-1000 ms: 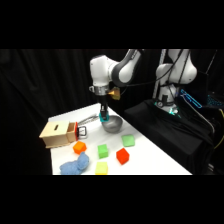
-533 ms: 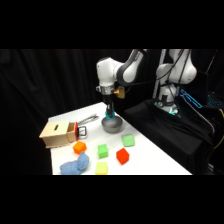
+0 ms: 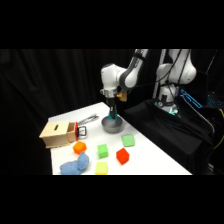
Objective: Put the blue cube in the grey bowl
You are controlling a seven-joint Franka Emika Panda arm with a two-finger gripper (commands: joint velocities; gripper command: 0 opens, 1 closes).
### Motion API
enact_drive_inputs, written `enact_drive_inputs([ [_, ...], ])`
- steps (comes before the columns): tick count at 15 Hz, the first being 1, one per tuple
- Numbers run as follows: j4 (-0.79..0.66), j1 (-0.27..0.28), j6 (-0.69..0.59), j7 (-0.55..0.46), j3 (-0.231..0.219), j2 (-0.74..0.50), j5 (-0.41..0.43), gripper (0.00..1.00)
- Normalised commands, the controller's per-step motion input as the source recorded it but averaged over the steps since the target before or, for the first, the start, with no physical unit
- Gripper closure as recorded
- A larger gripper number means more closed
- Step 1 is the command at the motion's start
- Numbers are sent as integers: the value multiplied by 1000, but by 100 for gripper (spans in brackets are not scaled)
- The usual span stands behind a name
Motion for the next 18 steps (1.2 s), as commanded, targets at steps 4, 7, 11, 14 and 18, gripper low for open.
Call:
enact_drive_inputs([
  [4, -36, -16, 452, -188, 0, 166, 87, 74],
  [7, 22, -12, 337, -210, 7, 160, 131, 24],
  [11, 23, -6, 148, -208, 0, 20, 121, 2],
  [14, -29, -42, -81, -301, 35, -246, 149, 0],
  [18, -12, -98, -480, -418, 70, -469, 223, 0],
])
